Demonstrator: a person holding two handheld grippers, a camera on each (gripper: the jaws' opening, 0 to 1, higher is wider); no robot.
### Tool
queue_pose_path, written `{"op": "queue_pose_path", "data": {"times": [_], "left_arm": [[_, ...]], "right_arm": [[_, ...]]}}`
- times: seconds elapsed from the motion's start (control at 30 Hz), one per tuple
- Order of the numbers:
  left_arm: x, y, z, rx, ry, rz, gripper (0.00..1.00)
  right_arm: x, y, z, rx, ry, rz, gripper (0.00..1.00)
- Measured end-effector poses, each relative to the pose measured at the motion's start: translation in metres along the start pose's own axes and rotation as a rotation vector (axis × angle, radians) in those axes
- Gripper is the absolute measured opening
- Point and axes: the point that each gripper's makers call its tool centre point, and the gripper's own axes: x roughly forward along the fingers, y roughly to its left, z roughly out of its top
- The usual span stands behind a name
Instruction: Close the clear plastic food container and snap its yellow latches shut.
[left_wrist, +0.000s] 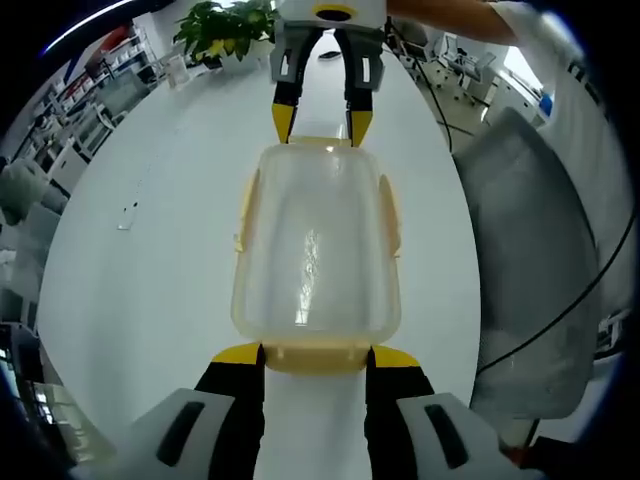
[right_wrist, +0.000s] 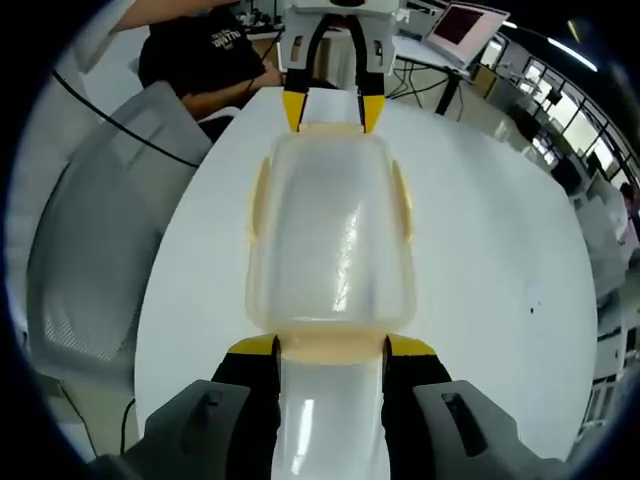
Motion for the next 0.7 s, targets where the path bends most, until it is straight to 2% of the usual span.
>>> {"op": "queue_pose_path", "data": {"times": [0.37, 0.7], "left_arm": [[0.022, 0.002, 0.059, 0.039, -0.017, -0.015, 0.33], [0.056, 0.007, 0.116, 0.078, -0.035, -0.042, 0.33]], "right_arm": [[-0.034, 0.001, -0.058, 0.035, 0.017, -0.030, 0.35], [-0.058, -0.001, -0.113, 0.075, 0.036, -0.041, 0.35]]}}
